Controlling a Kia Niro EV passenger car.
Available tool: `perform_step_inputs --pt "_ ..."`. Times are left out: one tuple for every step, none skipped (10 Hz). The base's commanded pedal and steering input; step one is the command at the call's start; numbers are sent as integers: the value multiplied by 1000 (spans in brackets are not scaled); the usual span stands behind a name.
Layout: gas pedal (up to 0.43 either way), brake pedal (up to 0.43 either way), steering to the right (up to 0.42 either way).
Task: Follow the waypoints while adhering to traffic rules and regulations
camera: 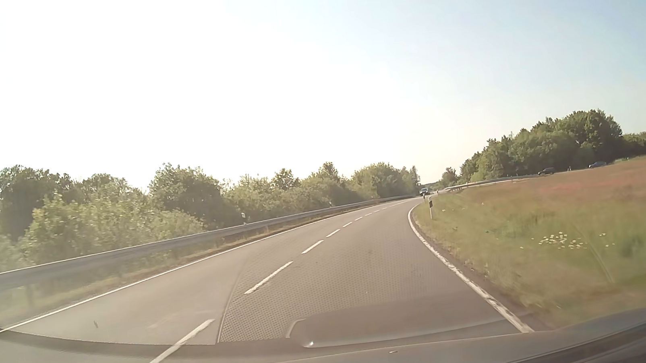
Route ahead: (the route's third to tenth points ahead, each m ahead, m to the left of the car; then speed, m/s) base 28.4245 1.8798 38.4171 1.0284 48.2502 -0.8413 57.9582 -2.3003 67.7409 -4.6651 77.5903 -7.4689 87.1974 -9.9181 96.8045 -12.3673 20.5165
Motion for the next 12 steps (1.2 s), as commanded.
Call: perform_step_inputs --pt "209 6 21" --pt "209 6 21" --pt "209 6 21" --pt "209 6 22" --pt "209 6 22" --pt "209 6 22" --pt "209 6 24" --pt "209 6 25" --pt "209 6 25" --pt "220 6 26" --pt "220 6 26" --pt "220 6 26"
